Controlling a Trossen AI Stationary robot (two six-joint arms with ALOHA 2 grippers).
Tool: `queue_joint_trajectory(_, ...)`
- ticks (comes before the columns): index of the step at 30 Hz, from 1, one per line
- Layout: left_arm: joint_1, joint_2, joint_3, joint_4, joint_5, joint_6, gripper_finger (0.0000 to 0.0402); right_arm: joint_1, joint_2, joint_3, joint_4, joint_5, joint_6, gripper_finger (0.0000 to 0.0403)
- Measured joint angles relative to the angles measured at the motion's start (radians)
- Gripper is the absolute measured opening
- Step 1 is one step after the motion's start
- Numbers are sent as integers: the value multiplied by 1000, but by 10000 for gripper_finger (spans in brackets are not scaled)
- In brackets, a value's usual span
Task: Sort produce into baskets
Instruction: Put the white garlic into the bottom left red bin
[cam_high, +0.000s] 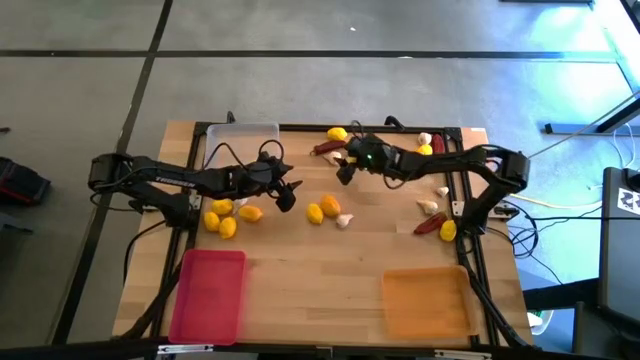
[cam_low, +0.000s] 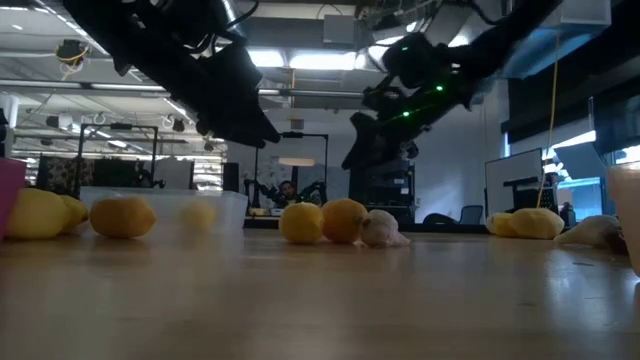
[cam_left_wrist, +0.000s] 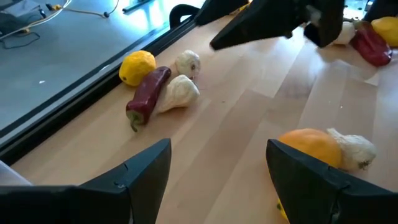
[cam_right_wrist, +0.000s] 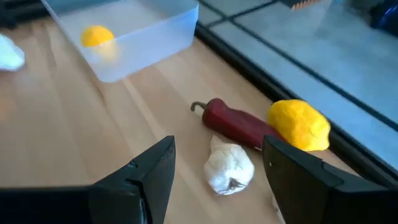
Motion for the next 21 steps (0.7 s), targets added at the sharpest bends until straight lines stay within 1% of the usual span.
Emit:
queue_joint_trajectory(5, 0, 0, 0, 2, 0, 1, 260, -34, 88, 131, -144, -4, -1, 232)
queue_joint_trajectory(8, 0, 0, 0, 3, 0, 11, 260, -53, 138, 187, -191, -5, 0, 232)
queue_joint_trajectory(10, 0, 0, 0, 4, 0, 11, 260, -67, 167, 217, -244, -33, 14, 232)
queue_joint_trajectory(16, 0, 0, 0, 7, 0, 13, 260, -96, 237, 248, -278, -134, 31, 232)
queue_joint_trajectory(21, 0, 0, 0, 13, 0, 13, 260, -102, 249, 248, -276, -125, 39, 232)
